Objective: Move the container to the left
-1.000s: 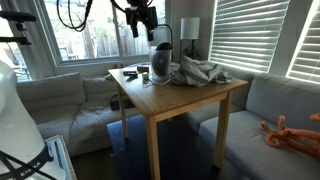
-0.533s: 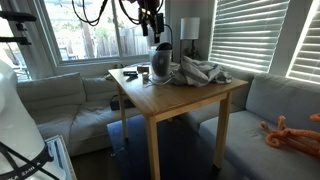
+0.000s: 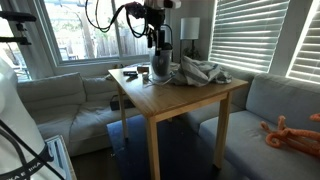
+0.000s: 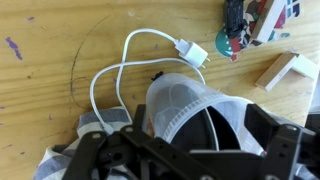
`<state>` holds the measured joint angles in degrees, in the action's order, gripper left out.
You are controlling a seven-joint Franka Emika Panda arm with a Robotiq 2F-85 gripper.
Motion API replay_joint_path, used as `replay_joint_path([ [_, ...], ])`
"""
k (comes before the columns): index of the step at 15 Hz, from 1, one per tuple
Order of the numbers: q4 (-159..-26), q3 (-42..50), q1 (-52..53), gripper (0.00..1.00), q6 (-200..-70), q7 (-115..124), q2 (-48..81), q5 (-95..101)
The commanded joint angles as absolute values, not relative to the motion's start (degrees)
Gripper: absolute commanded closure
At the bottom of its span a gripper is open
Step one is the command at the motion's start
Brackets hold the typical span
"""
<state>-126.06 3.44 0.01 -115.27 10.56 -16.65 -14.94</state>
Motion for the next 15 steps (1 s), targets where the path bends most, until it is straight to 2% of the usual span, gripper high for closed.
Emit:
replay_joint_path([
  [1, -123.16, 2.25, -0.90, 0.00, -113.11, 14.51, -13.99, -15.26],
  [10, -121.26, 1.44, -0.88, 0.00, -112.26, 18.64, -12.05, -14.36],
  [11, -121.12, 1.37, -0.89, 0.02, -112.25, 18.89, -11.90, -14.23],
  [15, -121.13, 1.28, -1.05, 0.40, -112.37, 20.05, -11.46, -13.75],
])
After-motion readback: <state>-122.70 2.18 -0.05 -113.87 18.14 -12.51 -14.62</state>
